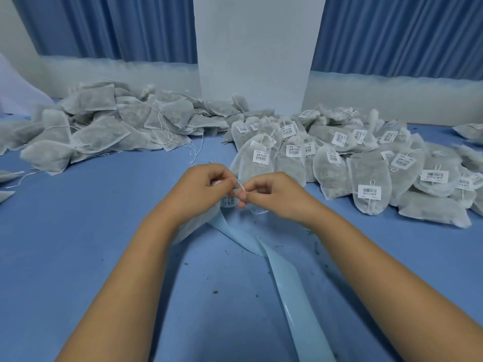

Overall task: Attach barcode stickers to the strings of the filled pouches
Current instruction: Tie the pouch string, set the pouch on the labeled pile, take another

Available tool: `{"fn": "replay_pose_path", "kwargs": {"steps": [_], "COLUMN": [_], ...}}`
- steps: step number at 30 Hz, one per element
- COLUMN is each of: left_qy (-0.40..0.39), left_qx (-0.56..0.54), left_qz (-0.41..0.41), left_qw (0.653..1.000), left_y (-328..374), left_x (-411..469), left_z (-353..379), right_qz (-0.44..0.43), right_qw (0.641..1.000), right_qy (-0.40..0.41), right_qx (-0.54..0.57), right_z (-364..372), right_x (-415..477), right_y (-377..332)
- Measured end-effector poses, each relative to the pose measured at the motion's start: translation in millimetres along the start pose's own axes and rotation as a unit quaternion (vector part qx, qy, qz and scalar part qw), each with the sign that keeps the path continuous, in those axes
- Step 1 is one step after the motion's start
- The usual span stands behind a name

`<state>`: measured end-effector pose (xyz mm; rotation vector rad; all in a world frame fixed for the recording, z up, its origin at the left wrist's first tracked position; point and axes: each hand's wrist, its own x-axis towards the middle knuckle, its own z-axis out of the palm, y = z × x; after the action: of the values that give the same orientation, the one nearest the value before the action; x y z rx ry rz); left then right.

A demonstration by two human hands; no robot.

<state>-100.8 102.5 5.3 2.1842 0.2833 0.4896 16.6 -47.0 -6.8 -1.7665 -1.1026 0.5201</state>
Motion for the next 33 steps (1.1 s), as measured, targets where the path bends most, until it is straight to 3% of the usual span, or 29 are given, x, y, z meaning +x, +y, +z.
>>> {"fn": "replay_pose_path", "kwargs": {"steps": [5,8,12,14,18,21,24,27,33], "left_qy": [-0.036,-0.093,-0.066,-0.038,-0.003,-0.1,-0.176,-0.156,-0.092], "left_qx": [-0.126,-0.262,-0.385,-0.353,-0.166,-0.094,-0.129,-0.217,-0.319], "left_qz": [-0.074,-0.082,-0.097,-0.093,-0.057,-0.059,-0.055,-0.068,-0.111], "left_qw": [0.989,0.957,0.915,0.93,0.985,0.989,0.974,0.961,0.937], "left_y": [2,6,11,8,0,0,6,9,7], "left_x": [-1,-5,-5,-3,-2,-4,-5,-5,-1], "left_z": [-8,-6,4,3,-3,-5,-1,6,8], "right_qz": [0.03,-0.02,-0.078,-0.119,-0.172,-0.19,-0.153,-0.071,-0.028], "right_qw": [0.996,0.995,0.986,0.977,0.952,0.93,0.952,0.977,0.981], "right_qy": [-0.003,0.094,0.137,0.117,0.136,0.192,0.202,0.162,0.188], "right_qx": [0.082,0.032,-0.054,-0.135,-0.211,-0.25,-0.174,-0.117,-0.023], "right_z": [-18,-16,5,10,3,-9,-9,-3,-8], "right_x": [-1,-1,-7,-11,-16,-16,-14,-13,-16], "right_y": [5,7,5,4,-5,-6,-1,4,-7]}}
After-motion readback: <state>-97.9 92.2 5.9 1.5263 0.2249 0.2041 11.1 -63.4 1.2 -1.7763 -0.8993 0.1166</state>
